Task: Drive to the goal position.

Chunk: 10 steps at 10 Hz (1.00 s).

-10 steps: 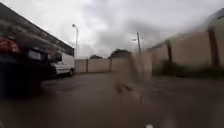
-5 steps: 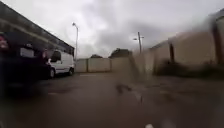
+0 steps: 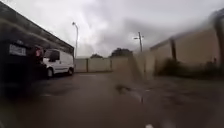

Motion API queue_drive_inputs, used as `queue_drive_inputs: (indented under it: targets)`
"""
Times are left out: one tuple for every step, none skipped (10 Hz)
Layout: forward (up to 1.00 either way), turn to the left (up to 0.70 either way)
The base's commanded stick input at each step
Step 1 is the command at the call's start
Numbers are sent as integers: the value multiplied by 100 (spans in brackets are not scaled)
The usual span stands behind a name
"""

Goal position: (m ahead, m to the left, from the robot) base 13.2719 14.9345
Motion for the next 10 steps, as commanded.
queue_drive_inputs:
  targets:
    - [50,2]
    - [50,2]
    - [50,2]
    - [50,2]
    - [50,2]
    - [50,2]
    - [50,2]
    - [50,2]
    - [50,2]
    - [50,2]
